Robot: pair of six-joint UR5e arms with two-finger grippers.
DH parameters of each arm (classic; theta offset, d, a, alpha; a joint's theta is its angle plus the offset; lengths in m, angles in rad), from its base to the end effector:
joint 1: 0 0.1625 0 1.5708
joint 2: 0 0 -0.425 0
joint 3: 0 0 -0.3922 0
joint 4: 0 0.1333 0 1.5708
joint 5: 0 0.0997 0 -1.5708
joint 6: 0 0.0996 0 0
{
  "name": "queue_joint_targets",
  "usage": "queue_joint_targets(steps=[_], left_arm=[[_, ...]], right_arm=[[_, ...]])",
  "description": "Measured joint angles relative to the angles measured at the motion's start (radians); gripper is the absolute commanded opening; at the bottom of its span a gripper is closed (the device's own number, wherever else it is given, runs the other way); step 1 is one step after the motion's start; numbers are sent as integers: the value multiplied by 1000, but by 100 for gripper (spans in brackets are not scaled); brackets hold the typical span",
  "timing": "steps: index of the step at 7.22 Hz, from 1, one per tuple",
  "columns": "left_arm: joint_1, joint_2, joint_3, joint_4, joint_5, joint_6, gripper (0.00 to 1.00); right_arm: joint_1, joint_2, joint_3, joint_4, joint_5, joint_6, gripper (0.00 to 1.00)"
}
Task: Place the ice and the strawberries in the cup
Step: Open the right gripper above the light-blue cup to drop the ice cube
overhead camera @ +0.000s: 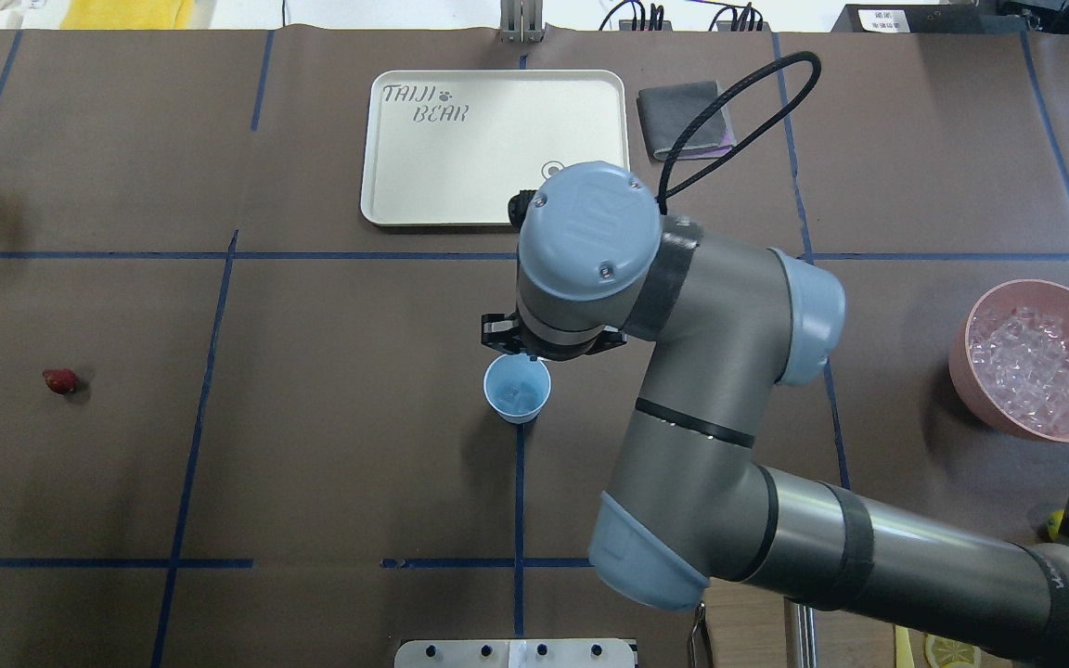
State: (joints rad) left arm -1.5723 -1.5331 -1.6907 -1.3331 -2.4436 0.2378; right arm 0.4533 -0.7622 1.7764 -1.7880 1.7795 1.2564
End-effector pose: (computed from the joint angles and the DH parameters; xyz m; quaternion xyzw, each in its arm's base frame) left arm -0.0577 -0.4634 0.6337 -0.0196 0.4268 0.0739 0.9011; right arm -0.5386 -0.3877 0.1198 0.0555 -0.3938 0.0233 0.9172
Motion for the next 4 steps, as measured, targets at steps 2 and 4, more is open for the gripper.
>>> queue_joint_targets(steps=[2,4], left_arm=[[0,1,0,0,0,0,100],[0,1,1,0,0,0,100]], right_arm=[[-37,27,-49,6,-33,24,37],[-46,24,-57,7,-40,26,99]])
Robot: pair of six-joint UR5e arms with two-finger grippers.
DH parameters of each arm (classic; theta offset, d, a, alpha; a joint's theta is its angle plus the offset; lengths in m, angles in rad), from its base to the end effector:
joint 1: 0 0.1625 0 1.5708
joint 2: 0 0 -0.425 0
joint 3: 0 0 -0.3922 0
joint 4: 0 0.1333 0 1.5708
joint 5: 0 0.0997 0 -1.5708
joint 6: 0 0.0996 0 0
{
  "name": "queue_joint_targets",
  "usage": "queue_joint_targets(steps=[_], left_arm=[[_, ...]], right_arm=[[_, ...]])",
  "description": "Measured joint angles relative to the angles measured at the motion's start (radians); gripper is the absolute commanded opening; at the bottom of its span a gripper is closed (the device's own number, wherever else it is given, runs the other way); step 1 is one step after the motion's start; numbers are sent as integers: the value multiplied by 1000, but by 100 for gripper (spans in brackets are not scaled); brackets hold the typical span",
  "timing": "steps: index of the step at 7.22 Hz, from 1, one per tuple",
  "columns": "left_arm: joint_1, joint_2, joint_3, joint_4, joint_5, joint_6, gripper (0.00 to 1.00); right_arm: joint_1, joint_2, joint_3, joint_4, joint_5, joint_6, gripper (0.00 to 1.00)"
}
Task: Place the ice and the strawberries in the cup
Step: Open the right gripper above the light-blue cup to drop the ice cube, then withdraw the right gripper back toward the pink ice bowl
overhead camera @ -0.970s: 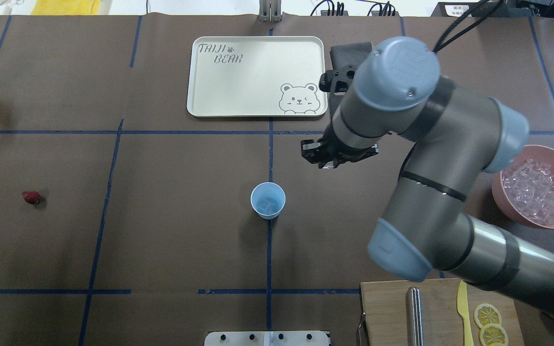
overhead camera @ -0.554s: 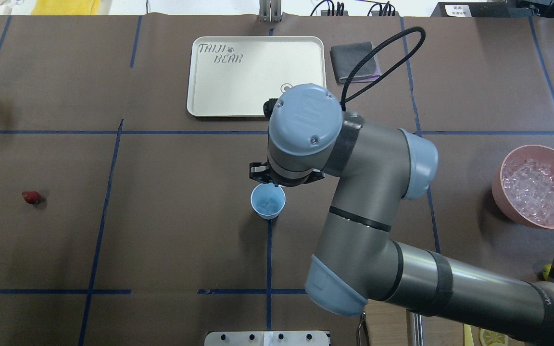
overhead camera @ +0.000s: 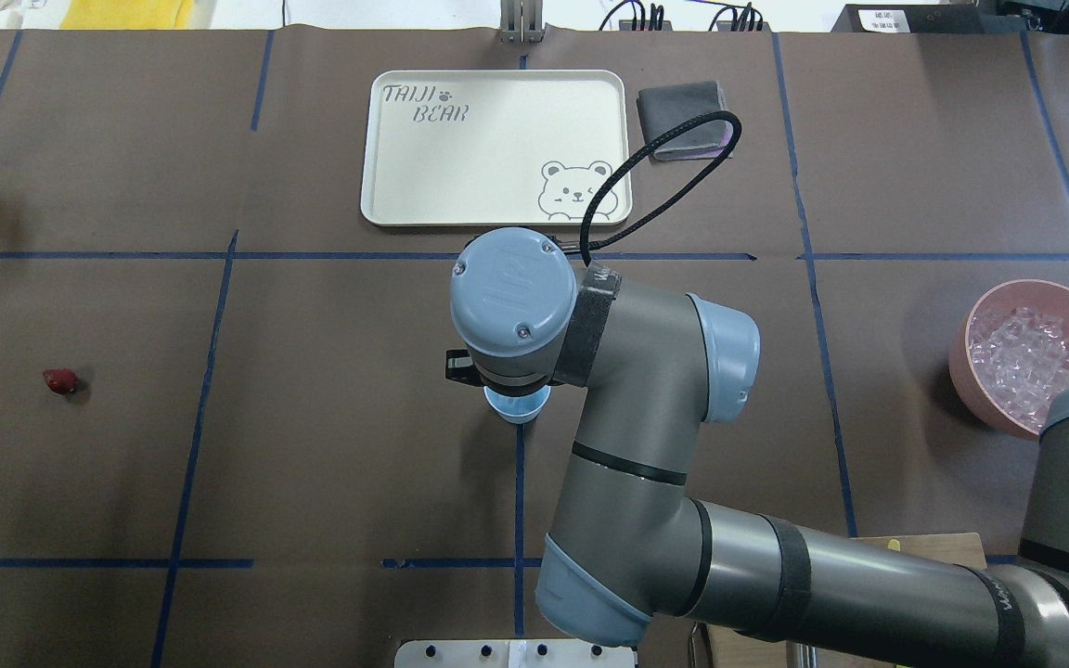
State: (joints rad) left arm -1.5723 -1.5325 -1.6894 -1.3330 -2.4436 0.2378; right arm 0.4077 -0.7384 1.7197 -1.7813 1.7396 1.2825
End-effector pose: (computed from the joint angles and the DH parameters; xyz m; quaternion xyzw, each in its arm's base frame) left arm -0.0577 -0.4630 0.6346 -0.0205 0.4269 0.0735 0.9011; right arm -0.5710 -0.3736 0.1235 0.0543 -0.3788 0.0235 0.9236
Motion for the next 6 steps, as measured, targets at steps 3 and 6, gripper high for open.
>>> queue_joint_targets(steps=[3,6], left_arm=[[0,0,0,0,0,0,100],[0,-1,-1,-1,0,0,100]], right_arm=[[0,-4,4,-1,-3,-1,99],[78,-9,11,-3,40,-65,99]])
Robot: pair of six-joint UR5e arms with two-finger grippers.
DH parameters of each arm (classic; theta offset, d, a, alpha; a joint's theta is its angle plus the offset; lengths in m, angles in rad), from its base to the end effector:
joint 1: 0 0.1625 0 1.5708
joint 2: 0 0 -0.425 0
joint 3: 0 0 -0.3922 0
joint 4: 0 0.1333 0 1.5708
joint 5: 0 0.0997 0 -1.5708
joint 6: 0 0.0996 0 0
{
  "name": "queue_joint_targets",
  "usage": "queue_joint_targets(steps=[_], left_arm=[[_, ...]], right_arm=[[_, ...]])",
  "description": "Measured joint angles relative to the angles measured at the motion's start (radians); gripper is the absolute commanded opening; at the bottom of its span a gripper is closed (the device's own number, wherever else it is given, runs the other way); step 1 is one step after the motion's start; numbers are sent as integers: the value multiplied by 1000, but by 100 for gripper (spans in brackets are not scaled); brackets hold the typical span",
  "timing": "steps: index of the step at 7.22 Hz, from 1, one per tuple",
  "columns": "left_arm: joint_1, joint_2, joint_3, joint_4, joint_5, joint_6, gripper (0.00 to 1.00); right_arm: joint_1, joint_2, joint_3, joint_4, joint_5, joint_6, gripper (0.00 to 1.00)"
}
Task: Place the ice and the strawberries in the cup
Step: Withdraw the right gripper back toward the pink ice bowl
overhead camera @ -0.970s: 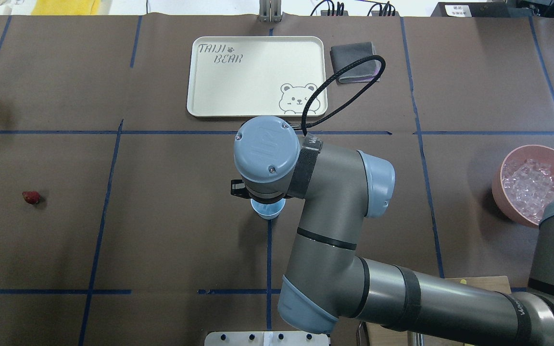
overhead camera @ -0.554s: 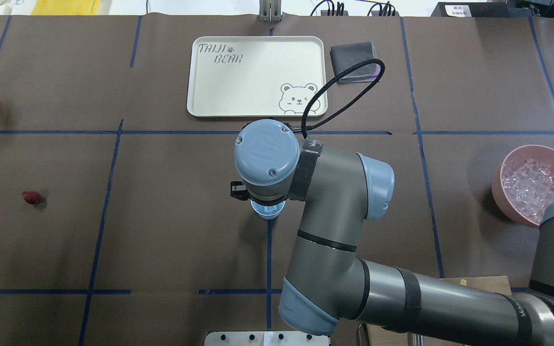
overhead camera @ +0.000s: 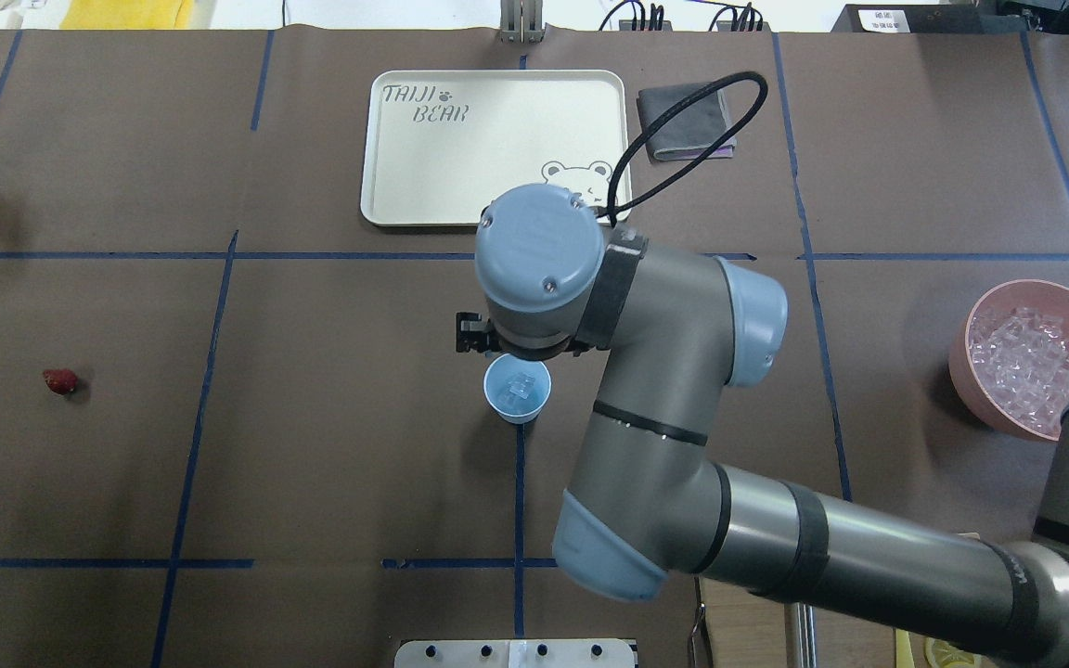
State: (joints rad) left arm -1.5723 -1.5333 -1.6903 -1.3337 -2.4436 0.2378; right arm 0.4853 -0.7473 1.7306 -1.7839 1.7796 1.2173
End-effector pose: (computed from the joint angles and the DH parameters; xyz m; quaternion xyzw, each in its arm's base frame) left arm -0.0577 -0.4635 0.6337 -0.0194 0.4268 0.0740 0.9011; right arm -0.5388 -0.4115 0.1254 0.0639 -0.3806 0.0216 0.9223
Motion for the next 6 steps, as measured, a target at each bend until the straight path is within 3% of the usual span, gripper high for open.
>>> queue_joint_targets(steps=[3,6], left_arm=[[2,1,-24,-20,1,0,100],[3,-6,-30,-33,1,-6,100]], right_arm=[[222,-140,106,-2,196,-251,99],[480,-352,182,-2,363,-660,99]])
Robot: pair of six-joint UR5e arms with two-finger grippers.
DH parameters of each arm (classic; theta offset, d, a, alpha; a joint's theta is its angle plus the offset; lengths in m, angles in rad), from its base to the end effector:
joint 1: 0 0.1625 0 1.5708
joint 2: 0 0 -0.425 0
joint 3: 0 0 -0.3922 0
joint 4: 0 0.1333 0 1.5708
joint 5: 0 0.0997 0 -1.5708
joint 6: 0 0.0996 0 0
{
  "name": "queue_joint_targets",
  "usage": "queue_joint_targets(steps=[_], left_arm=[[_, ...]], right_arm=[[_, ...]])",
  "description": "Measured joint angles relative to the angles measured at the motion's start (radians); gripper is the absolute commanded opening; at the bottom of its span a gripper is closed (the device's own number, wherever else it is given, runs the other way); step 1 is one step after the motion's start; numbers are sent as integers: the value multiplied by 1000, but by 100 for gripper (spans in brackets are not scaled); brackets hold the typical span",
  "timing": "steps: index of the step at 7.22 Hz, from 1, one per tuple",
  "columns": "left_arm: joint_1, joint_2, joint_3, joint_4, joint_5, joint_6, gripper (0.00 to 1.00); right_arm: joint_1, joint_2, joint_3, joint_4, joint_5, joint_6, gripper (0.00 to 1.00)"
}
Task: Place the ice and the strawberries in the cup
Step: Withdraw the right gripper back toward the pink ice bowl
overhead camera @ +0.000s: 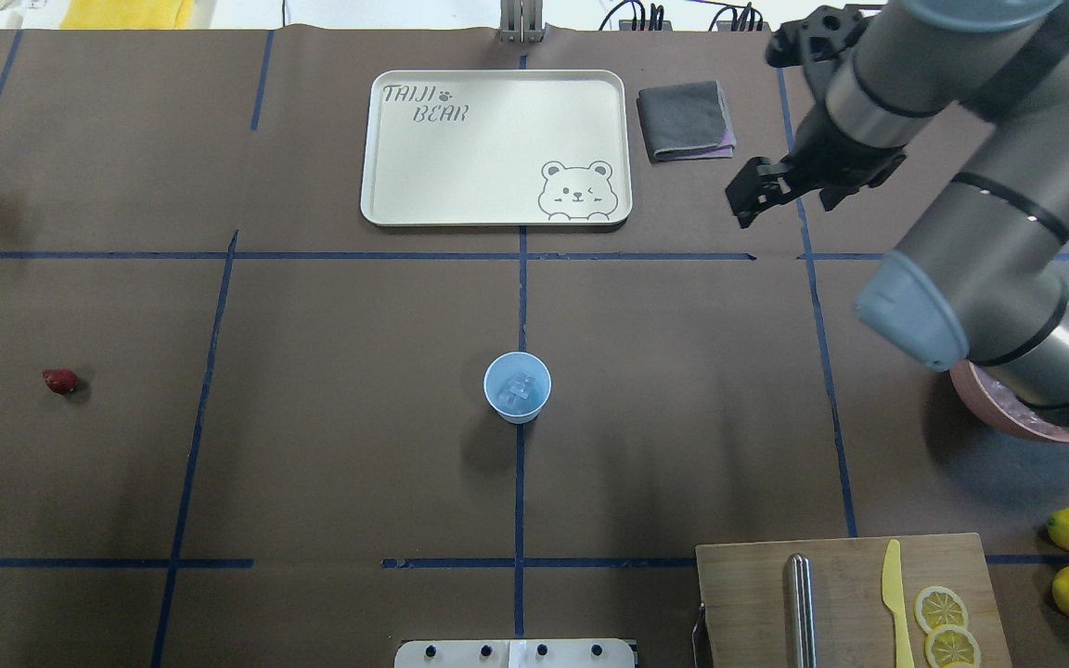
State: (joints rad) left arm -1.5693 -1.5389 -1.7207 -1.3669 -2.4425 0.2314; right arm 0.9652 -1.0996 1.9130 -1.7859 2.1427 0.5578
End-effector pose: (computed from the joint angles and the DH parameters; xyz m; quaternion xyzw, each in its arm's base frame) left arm -0.0564 -0.4698 0.6135 0.0097 0.4235 0.0872 0.9016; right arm -0.2717 -0.5319 0.2693 0.0881 -0.3806 -0.1050 0.9145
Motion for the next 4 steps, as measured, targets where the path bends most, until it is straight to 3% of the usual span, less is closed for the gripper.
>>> queue_joint_targets(steps=[4], left_arm=[[1,-5,0,-97,-1,-4,100]], right_arm=[[332,-266,1,-3,152,-551,99]])
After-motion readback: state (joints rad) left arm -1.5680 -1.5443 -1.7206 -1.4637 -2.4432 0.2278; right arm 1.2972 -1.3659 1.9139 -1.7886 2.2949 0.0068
